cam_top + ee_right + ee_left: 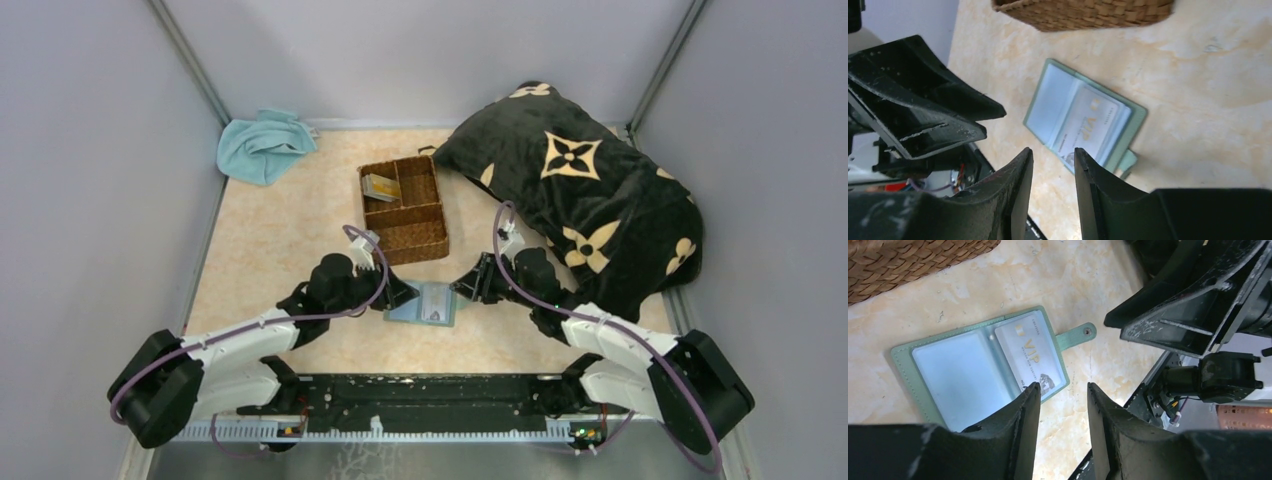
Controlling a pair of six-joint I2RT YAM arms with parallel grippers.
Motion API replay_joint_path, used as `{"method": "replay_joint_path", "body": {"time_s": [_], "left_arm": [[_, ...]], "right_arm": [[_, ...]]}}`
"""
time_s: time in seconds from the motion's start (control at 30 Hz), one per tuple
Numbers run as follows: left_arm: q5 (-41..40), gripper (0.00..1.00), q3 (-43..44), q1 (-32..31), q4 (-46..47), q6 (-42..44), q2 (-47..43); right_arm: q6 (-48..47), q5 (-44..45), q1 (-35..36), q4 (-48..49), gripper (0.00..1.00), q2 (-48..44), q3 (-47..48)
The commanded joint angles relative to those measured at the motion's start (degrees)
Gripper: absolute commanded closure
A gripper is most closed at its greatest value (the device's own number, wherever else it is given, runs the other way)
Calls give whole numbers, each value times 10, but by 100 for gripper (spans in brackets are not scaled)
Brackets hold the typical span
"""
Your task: Take the credit cards out of the card holder
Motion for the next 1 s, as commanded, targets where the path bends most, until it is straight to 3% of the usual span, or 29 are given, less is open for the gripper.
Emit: {"method": "replay_joint_path", "body": {"time_s": [0.0,0.3,0.47,0.73,0.83,0.9,0.97], "left_arm": [[-20,57,27,0,-49,31,5],[-27,57,56,1,-66,61,76],[12,52,63,1,-30,46,136],[51,56,65,1,9,22,205],[48,49,60,1,18,20,198],[51,32,58,1,25,18,193],[55,23,57,1,29,16,187]], "right_arm": [[-40,92,-5,-69,64,-43,19],[-33,41,9,-17,64,19,15],[-24,62,36,-6,62,45,8],[-26,82,35,-9,63,71,-9],[-22,72,36,15,63,96,-17],[-17,63,36,35,64,117,-21],[-11,57,36,53,64,137,-24]]}}
